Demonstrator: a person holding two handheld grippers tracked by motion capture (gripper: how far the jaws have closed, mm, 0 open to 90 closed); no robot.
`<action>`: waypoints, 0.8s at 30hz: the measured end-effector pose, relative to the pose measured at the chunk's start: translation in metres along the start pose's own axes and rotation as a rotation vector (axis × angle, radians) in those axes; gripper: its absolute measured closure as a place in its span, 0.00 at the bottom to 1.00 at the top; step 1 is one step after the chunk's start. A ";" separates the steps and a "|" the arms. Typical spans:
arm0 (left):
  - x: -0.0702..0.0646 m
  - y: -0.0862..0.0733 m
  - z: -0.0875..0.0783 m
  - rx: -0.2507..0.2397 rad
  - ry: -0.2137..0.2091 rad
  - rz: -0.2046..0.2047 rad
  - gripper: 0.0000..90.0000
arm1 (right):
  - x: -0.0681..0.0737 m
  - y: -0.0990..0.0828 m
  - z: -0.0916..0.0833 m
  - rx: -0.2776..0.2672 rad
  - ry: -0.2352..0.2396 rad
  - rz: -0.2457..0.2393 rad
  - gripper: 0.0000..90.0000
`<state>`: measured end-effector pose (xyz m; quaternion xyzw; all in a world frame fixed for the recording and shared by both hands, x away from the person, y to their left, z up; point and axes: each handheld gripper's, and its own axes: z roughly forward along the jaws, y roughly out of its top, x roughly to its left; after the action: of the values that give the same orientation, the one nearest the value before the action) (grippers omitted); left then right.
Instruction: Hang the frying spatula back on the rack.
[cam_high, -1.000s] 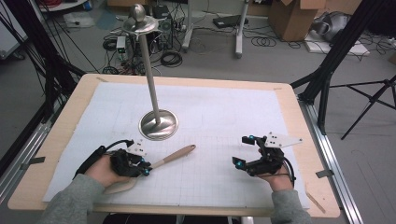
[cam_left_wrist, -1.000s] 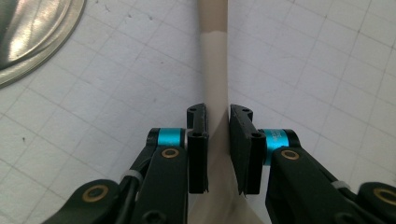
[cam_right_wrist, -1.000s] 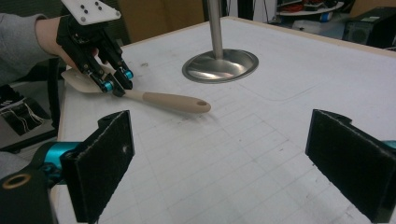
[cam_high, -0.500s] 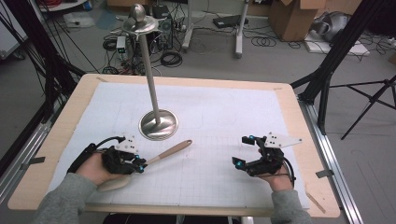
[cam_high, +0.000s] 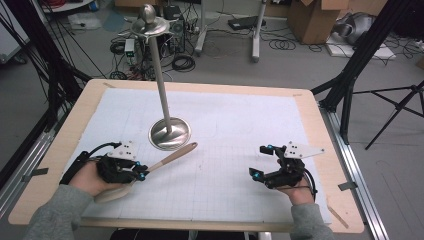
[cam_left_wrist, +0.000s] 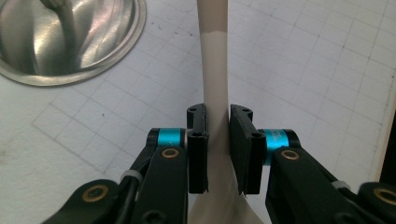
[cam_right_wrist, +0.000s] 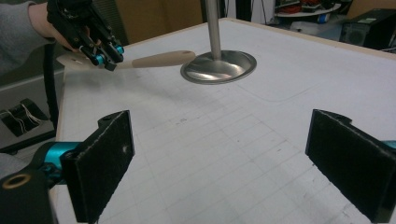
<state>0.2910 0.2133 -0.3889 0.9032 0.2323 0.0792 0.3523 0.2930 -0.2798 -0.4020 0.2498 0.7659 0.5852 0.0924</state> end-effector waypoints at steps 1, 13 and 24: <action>0.001 0.000 -0.002 -0.001 0.004 0.001 0.86 | 0.000 0.000 0.000 0.000 0.000 0.000 0.08; 0.007 -0.005 -0.023 -0.066 0.021 -0.022 0.86 | -0.002 0.000 -0.002 -0.020 -0.003 0.006 0.08; 0.021 -0.013 -0.039 -0.106 0.012 -0.032 0.86 | -0.002 0.000 0.001 -0.011 0.000 0.009 0.08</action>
<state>0.2930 0.2555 -0.3692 0.8790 0.2441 0.0911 0.3993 0.2952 -0.2798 -0.4027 0.2524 0.7616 0.5899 0.0911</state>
